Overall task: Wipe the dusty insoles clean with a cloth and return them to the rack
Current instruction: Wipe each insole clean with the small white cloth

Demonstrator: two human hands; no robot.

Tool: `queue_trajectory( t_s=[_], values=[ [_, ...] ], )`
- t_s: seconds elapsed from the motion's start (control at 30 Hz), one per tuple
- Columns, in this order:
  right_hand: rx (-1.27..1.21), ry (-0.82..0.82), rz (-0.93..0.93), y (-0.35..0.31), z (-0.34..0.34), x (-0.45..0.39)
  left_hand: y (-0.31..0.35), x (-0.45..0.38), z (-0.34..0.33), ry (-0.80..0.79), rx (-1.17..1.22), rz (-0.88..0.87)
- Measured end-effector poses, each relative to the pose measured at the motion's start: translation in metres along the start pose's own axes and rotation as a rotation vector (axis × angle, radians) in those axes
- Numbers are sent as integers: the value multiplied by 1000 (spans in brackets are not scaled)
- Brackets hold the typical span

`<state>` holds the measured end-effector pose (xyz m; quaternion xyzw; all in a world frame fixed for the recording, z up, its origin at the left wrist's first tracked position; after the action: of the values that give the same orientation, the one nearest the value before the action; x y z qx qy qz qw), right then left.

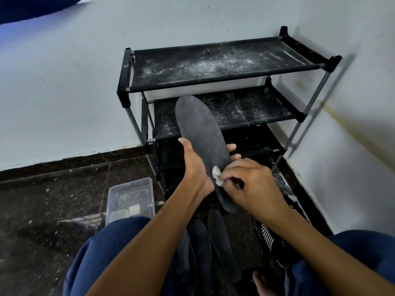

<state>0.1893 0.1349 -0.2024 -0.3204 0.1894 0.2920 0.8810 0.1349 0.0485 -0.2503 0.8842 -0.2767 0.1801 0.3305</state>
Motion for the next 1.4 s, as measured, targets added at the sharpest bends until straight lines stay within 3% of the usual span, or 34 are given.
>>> queue_trajectory(
  t_s=[0.1, 0.2, 0.27, 0.37, 0.47, 0.53, 0.57, 0.67, 0.77, 0.8, 0.87, 0.97, 1.03, 1.13, 1.17, 1.23, 1.3, 1.33, 1.4],
  values=[
    [-93, -179, 32, 0, -5, 4, -2, -5, -4, -24, 55, 12],
    [61, -345, -109, 22, -4, 10, -1, -8, -7, -65, 105, 13],
    [183, -203, -189, 30, 7, 9, 0, -8, -7, -63, 109, 9],
    [99, 35, -99, 16, 18, 4, 2, -7, -6, -34, 103, -3],
    [76, -244, -57, 6, -3, 6, 3, -4, -7, -46, 128, -16],
    [220, -410, -210, 19, -6, 11, 6, -3, -8, -71, 152, -35],
    [314, -409, -299, 28, -1, 14, 7, -3, -9, -83, 159, -42],
    [516, -222, -399, 42, 28, 10, 9, -4, -9, -79, 123, -46],
    [209, 230, -300, 33, 52, 8, 8, -5, -8, -31, 67, -51],
    [67, 295, -246, 27, 51, 7, 7, -6, -9, -25, 55, -52],
    [-72, 228, -108, 14, 37, 1, 5, -7, -10, -24, 41, -34],
    [-70, 7, -38, 7, 10, 1, 2, -10, -7, 6, 35, -18],
    [-86, -117, -64, 13, 2, 2, 2, -10, -3, 5, 59, -16],
    [33, -428, -178, 26, -9, 12, 4, -7, -3, -40, 87, -29],
    [110, -439, -201, 30, -7, 13, 4, -5, -4, -47, 87, -28],
    [154, -237, -187, 28, 6, 8, 4, -5, -4, -35, 76, -20],
    [34, 44, -141, 18, 19, 2, 4, -7, -4, -8, 60, -28],
    [-27, 92, -104, 14, 20, 0, 4, -8, -4, -5, 62, -29],
    [-49, -13, -8, 5, 11, -1, 2, -8, -5, -14, 74, -19]
  ],
)
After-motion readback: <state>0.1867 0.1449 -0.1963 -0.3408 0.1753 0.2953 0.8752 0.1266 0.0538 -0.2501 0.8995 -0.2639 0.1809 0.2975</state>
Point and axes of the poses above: each hand's wrist, its own x-axis away from the middle knuckle, its own z-axis out of the back of the hand, y = z × x, the point moved 6 cm from there along -x, towards the middle knuckle, and after that the axes turned 10 degrees about z, right-handed, at the moved point
